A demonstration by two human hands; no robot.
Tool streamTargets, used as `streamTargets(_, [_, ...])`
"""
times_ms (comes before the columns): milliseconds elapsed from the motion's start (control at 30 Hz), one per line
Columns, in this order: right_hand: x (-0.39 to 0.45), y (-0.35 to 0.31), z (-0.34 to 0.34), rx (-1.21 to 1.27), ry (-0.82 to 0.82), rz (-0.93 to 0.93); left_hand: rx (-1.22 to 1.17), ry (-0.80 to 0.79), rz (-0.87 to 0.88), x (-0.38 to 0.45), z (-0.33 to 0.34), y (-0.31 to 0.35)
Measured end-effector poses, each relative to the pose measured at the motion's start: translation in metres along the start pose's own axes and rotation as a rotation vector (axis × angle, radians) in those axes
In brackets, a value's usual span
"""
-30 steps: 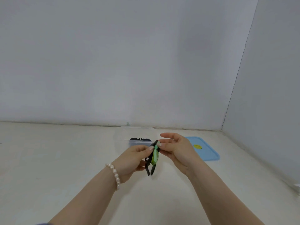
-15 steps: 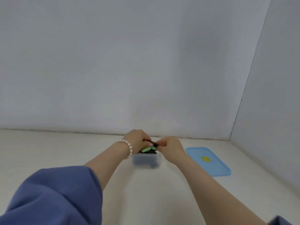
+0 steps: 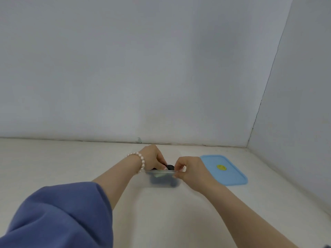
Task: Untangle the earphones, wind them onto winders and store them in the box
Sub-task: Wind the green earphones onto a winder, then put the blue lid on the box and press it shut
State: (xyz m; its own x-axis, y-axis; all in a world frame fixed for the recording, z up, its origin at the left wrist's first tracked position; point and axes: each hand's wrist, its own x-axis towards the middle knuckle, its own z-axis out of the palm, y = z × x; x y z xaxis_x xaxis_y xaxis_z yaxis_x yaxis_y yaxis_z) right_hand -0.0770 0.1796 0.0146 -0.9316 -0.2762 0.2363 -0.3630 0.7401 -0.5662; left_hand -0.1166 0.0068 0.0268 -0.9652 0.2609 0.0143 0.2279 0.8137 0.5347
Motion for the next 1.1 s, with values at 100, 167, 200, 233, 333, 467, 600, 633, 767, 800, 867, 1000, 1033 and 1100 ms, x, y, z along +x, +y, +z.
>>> streamTargets(100, [-0.016, -0.002, -0.011, -0.018, -0.046, 0.028, 0.035, -0.092, 0.013, -0.005, 0.003, 0.017])
streamTargets(167, [-0.026, -0.006, -0.017, -0.068, -0.071, 0.034, 0.116, -0.146, 0.025, -0.01, 0.006, 0.029])
streamTargets(200, [-0.031, -0.007, -0.02, -0.091, -0.07, 0.032, 0.149, -0.156, 0.029, -0.012, 0.008, 0.035])
streamTargets(233, [-0.035, -0.007, -0.022, -0.113, -0.063, 0.026, 0.167, -0.152, 0.03, -0.015, 0.011, 0.039])
streamTargets(333, [-0.045, -0.008, -0.025, -0.149, -0.043, 0.022, 0.148, -0.084, 0.034, -0.023, 0.023, 0.047])
streamTargets(467, [-0.055, -0.016, -0.029, -0.236, -0.073, 0.031, 0.087, -0.035, 0.054, -0.034, 0.033, 0.048])
streamTargets(600, [-0.064, -0.018, -0.037, -0.114, -0.118, 0.04, -0.052, -0.117, 0.084, -0.044, 0.026, 0.04])
streamTargets(633, [-0.064, -0.015, -0.041, 0.005, -0.106, 0.048, -0.095, -0.111, 0.082, -0.046, 0.024, 0.038])
streamTargets(767, [-0.049, 0.019, -0.056, 0.28, 0.215, 0.135, -0.28, 0.092, 0.052, -0.055, 0.011, 0.025])
streamTargets(800, [-0.043, 0.033, -0.058, 0.232, 0.281, 0.189, -0.3, 0.135, 0.052, -0.058, 0.008, 0.02])
streamTargets(867, [-0.032, 0.062, -0.055, 0.045, 0.28, 0.307, -0.313, 0.196, 0.068, -0.067, 0.004, 0.01])
streamTargets(1000, [-0.025, 0.095, -0.038, -0.163, 0.168, 0.411, -0.469, 0.305, 0.076, -0.08, 0.009, -0.007])
streamTargets(1033, [-0.023, 0.099, -0.034, -0.189, 0.156, 0.426, -0.506, 0.307, 0.077, -0.081, 0.011, -0.01])
streamTargets(1100, [-0.02, 0.105, -0.028, -0.226, 0.143, 0.448, -0.52, 0.285, 0.078, -0.081, 0.017, -0.014])
